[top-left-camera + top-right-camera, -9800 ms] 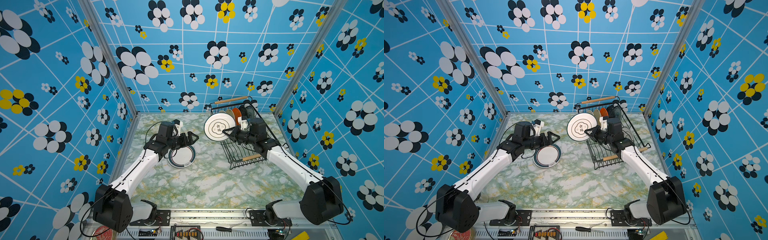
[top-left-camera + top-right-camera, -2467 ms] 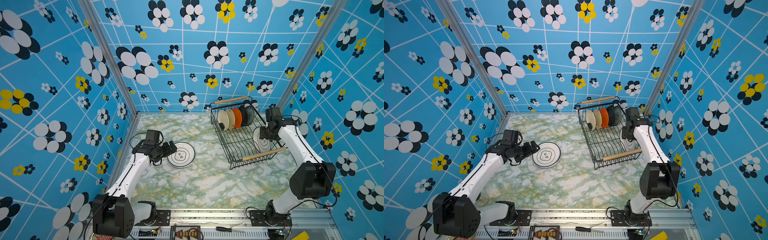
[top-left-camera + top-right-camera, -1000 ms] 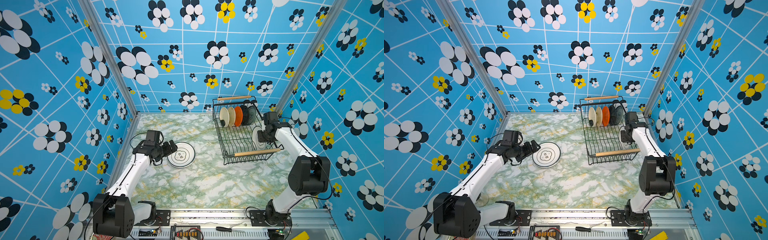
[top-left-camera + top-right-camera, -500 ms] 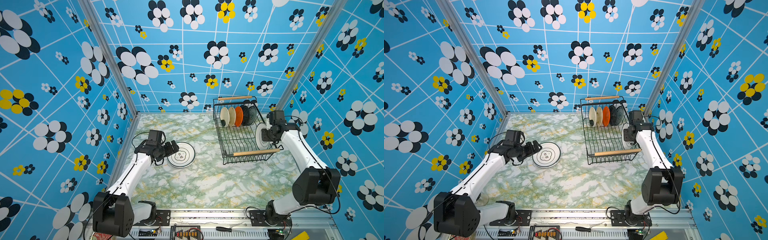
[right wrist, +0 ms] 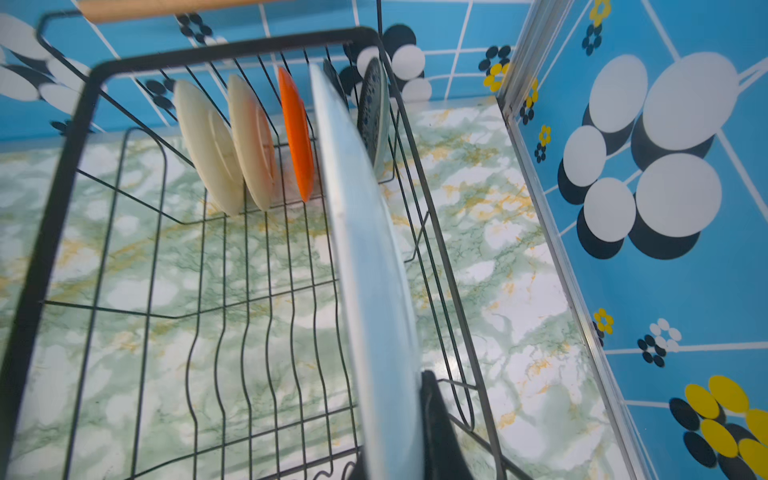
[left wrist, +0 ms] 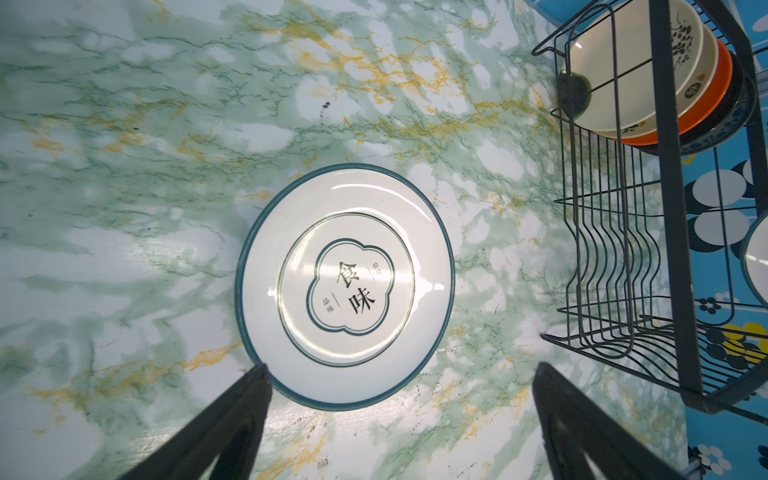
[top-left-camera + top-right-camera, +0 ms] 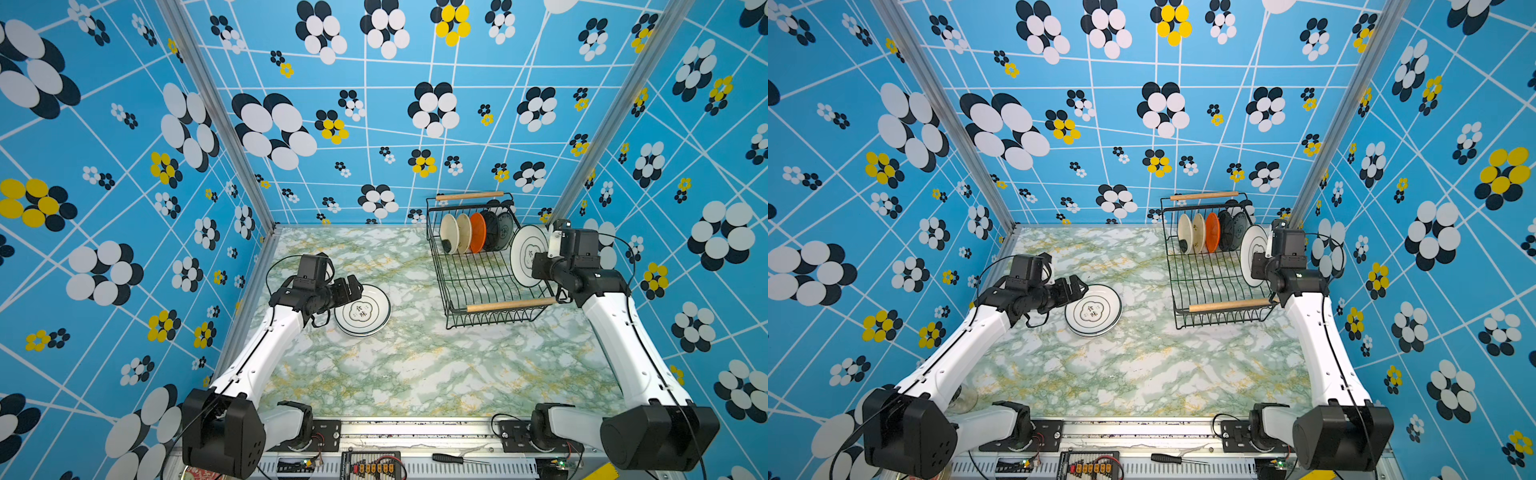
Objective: Unload the plates from the dish rack
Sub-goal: Pick up the plate from the dish rack, then place the plate among the plates.
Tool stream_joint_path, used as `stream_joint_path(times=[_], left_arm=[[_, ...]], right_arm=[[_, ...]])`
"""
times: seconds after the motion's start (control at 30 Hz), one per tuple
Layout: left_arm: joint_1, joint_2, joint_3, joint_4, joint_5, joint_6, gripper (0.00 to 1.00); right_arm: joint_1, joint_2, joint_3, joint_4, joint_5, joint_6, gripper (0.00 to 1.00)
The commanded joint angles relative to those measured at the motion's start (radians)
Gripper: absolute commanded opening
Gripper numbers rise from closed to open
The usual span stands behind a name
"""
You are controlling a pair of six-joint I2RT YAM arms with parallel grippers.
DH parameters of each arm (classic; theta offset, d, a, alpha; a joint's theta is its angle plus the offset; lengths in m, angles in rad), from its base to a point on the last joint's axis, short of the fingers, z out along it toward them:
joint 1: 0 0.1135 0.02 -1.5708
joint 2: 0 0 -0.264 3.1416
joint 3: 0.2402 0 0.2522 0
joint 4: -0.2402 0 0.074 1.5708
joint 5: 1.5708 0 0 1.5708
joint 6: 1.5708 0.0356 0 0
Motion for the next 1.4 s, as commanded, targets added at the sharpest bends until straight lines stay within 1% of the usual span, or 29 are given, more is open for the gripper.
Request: stream_joint_path(times=[0.0, 0.1, 0.17, 0.23, 0.27, 0.37, 0.43, 0.6, 0.67, 0.7, 0.77, 0.93, 1.1, 1.37], left_arm=[[-0.049, 0.022, 0.056, 0.032, 0.045, 0.017, 0.99], [-0.08, 0.039, 0.091, 0.033, 0.037, 0.012, 0.99], [-0.094, 0.051, 0.113, 0.038, 0.04, 0.001, 0.99], [-0.102, 0.058, 0.129, 0.048, 0.049, -0.01, 0.99], [-0.106, 0.061, 0.138, 0.054, 0.053, -0.018, 0.99], [-0.107, 0.067, 0.148, 0.088, 0.091, -0.043, 0.99], [-0.108, 0.072, 0.149, 0.121, 0.122, -0.064, 0.99], [-0.119, 0.09, 0.15, 0.192, 0.178, -0.096, 0.99], [-0.123, 0.098, 0.148, 0.22, 0.196, -0.108, 0.99], [-0.126, 0.1, 0.147, 0.235, 0.203, -0.116, 0.99], [-0.13, 0.106, 0.144, 0.266, 0.222, -0.129, 0.99], [-0.144, 0.121, 0.146, 0.315, 0.256, -0.152, 0.99], [-0.147, 0.139, 0.145, 0.361, 0.29, -0.177, 1.0], [-0.148, 0.17, 0.142, 0.408, 0.324, -0.202, 0.95]], right_arm=[[-0.004, -0.052, -0.051, 0.214, -0.089, 0.101, 0.0], [-0.004, -0.081, -0.091, 0.313, -0.179, 0.202, 0.0], [-0.004, -0.075, -0.094, 0.358, -0.272, 0.29, 0.0], [-0.002, -0.058, -0.093, 0.4, -0.365, 0.388, 0.0], [-0.002, -0.051, -0.102, 0.444, -0.407, 0.457, 0.0], [0.006, -0.03, -0.126, 0.54, -0.503, 0.609, 0.0], [0.024, -0.017, -0.123, 0.547, -0.535, 0.67, 0.0], [0.093, 0.041, -0.067, 0.433, -0.574, 0.77, 0.0], [0.122, 0.058, -0.081, 0.448, -0.587, 0.816, 0.0], [0.165, 0.065, -0.088, 0.461, -0.587, 0.83, 0.0], [0.205, 0.077, -0.1, 0.484, -0.586, 0.853, 0.0], [0.272, 0.119, -0.113, 0.548, -0.613, 0.929, 0.0], [0.336, 0.154, -0.106, 0.573, -0.627, 0.951, 0.0], [0.405, 0.204, -0.123, 0.658, -0.693, 0.99, 0.0]])
